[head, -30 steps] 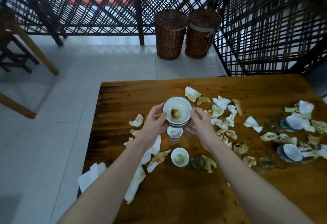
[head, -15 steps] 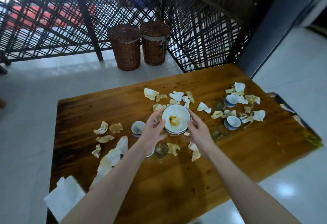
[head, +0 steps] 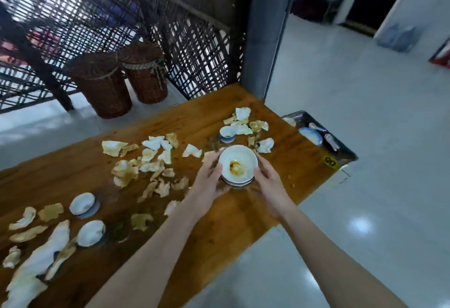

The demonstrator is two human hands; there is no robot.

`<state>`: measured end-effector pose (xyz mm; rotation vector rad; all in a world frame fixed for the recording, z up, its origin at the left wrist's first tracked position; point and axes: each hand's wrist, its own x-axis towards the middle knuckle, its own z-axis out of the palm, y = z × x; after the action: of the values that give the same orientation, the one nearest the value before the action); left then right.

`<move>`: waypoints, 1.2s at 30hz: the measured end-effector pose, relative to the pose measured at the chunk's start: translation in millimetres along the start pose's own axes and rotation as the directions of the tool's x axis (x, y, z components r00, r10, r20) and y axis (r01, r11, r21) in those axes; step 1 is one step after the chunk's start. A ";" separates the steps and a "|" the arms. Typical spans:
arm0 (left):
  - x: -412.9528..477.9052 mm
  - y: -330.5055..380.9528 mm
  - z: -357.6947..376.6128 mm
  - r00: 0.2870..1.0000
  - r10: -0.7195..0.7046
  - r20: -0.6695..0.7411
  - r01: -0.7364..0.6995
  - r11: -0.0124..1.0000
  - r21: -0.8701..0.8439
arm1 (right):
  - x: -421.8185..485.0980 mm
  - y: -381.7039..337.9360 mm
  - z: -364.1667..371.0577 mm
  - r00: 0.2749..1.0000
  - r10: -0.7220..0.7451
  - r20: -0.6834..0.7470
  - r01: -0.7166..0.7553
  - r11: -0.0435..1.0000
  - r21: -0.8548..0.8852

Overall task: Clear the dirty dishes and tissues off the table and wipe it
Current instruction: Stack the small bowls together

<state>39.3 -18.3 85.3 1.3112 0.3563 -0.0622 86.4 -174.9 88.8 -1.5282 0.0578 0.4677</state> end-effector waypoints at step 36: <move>370.8 -8.3 398.3 0.968 -0.191 0.161 0.206 0.975 -0.084 | 279.0 -98.7 -413.2 0.976 0.042 -0.214 -0.026 0.997 0.078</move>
<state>475.5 -342.2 53.6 1.1600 0.3555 -0.3083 476.7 -499.8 67.2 -1.5008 0.2686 0.3214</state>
